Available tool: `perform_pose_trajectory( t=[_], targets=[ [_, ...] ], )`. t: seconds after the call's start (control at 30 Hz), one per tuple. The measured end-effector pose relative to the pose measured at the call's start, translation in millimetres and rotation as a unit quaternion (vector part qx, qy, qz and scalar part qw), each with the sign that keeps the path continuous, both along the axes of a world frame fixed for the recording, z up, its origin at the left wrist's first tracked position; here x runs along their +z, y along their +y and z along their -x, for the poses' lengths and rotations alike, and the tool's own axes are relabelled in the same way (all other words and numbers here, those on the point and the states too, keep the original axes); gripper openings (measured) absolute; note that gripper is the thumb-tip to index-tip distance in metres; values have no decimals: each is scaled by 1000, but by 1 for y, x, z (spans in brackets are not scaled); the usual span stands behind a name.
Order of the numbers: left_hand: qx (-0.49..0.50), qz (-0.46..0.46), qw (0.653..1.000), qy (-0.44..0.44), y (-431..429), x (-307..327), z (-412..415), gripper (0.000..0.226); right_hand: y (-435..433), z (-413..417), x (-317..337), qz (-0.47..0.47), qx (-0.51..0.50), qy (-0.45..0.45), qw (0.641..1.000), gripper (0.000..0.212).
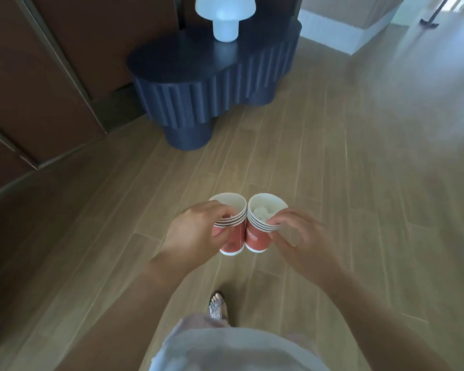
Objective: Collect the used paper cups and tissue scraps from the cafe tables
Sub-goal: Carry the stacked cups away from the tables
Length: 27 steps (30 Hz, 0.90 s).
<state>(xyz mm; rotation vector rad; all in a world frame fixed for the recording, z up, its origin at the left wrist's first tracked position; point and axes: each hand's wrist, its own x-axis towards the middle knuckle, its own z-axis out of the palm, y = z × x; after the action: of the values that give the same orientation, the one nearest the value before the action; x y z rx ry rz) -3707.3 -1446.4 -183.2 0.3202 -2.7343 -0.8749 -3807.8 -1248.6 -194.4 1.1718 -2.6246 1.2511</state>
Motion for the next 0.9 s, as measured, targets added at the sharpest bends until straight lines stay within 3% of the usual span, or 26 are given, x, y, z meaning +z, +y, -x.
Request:
perform_pose_trajectory(
  t=[0.17, 0.33, 0.67, 0.9],
  targets=[
    [26, -2, 1000, 10, -77, 16, 105, 22, -81, 109, 8, 15, -5, 29, 999, 21],
    [22, 1, 1000, -18, -145, 4, 216, 21, -146, 215, -9, 14, 7, -5, 1000, 17],
    [25, 12, 999, -30, -281, 6, 497, 16, -287, 505, -7, -22, 23, 18, 999, 20],
    [68, 9, 997, -20, -373, 10, 625, 24, -391, 650, 0, -37, 76, 17, 996, 19]
  ],
)
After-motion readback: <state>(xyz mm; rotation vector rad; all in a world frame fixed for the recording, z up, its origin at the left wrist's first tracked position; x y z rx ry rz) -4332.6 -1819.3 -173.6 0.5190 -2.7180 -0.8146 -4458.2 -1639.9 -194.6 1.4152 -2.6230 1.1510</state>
